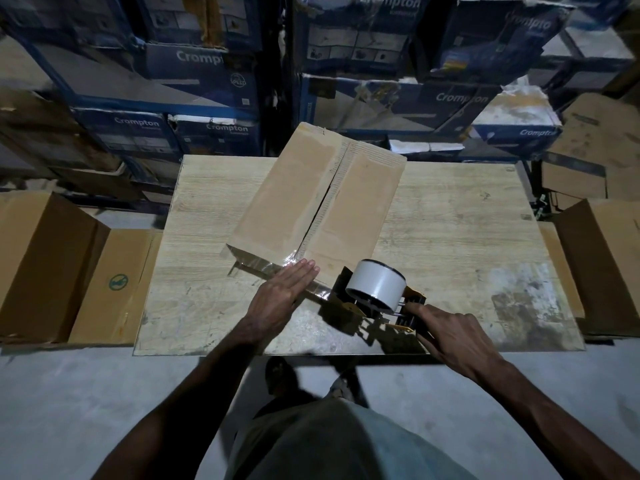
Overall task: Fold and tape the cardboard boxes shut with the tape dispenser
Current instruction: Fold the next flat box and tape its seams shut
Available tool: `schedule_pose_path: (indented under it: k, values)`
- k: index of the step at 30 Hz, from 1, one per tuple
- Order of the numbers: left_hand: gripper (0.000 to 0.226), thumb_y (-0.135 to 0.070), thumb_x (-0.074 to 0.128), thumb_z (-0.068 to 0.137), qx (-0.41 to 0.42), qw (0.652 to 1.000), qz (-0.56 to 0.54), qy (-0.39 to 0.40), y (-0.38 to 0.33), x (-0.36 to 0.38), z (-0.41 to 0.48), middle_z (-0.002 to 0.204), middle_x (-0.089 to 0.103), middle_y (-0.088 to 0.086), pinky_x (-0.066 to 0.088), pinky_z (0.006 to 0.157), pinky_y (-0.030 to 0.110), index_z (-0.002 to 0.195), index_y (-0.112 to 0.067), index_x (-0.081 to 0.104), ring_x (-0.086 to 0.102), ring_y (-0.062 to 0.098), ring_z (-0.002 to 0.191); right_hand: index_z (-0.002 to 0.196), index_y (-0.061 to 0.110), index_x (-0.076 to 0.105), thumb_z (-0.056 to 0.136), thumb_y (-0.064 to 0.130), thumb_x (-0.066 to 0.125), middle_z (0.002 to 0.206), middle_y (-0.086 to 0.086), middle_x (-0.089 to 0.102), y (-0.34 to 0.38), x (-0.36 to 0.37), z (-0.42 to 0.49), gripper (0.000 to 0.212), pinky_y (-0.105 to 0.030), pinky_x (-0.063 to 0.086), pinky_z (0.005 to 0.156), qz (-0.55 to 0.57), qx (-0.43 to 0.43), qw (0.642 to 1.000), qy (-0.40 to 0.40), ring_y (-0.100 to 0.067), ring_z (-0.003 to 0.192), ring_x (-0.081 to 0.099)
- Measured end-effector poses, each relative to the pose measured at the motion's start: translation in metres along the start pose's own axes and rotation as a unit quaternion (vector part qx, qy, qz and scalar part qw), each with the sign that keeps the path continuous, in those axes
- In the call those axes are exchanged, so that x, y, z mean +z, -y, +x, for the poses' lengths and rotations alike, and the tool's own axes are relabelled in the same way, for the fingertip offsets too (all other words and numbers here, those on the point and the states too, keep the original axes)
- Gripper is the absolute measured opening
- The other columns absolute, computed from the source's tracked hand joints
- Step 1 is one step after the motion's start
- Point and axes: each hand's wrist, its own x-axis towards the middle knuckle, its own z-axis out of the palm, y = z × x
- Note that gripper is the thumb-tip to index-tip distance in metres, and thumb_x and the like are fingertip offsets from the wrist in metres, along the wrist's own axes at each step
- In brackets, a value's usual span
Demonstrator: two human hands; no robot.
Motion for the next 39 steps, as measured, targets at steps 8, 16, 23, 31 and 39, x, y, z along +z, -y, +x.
schedule_pose_path:
  k: [8,16,23,31,39]
  values:
    - [0.06,-0.029,0.042,0.112,0.018,0.998,0.055,0.033,-0.036,0.016,-0.002,0.171,0.01,0.001,0.001,0.128,0.036,0.164,-0.019,0.013,-0.011,0.009,0.158,0.141,0.036,0.039,0.087,0.03,0.077,0.111,0.004,0.073,-0.005,0.014,-0.002,0.067,-0.035,0.051,0.047,0.019,-0.004,1.0,-0.005,-0.022,0.061,0.068]
    - [0.048,-0.012,0.075,0.095,0.049,0.998,0.022,0.027,-0.059,0.026,0.01,0.164,0.034,0.007,0.009,0.128,0.031,0.141,-0.014,0.06,0.032,0.019,0.153,0.142,0.034,0.04,0.088,0.029,0.073,0.106,0.003,0.073,-0.01,0.009,-0.003,0.064,-0.037,0.051,0.048,0.02,-0.017,1.0,-0.005,-0.022,0.062,0.066]
    - [0.089,0.003,0.08,0.085,0.069,0.997,0.018,0.005,-0.056,0.025,0.012,0.165,0.033,0.002,0.011,0.129,0.028,0.159,-0.016,0.034,0.028,0.013,0.154,0.142,0.035,0.042,0.088,0.033,0.072,0.109,0.004,0.073,-0.024,0.008,-0.021,0.061,-0.035,0.05,0.047,0.018,-0.018,1.0,-0.005,-0.02,0.061,0.067]
    - [0.083,0.005,0.078,0.088,0.087,0.996,-0.002,-0.025,-0.053,0.033,0.012,0.164,0.038,0.002,0.027,0.126,0.035,0.159,-0.015,0.039,0.03,0.013,0.154,0.133,0.03,0.051,0.086,0.031,0.078,0.095,0.001,0.074,-0.061,-0.002,-0.081,0.054,-0.035,0.045,0.036,0.013,0.008,1.0,-0.024,-0.02,0.048,0.062]
    - [0.048,-0.022,0.024,0.114,0.109,0.993,-0.011,-0.034,-0.056,0.024,0.017,0.158,0.047,0.007,0.032,0.122,0.04,0.152,-0.007,0.049,0.042,0.022,0.148,0.13,0.029,0.05,0.073,0.028,0.091,0.094,0.001,0.072,-0.051,0.049,-0.064,0.07,-0.028,0.04,0.036,0.006,0.013,1.0,0.018,-0.023,0.048,0.061]
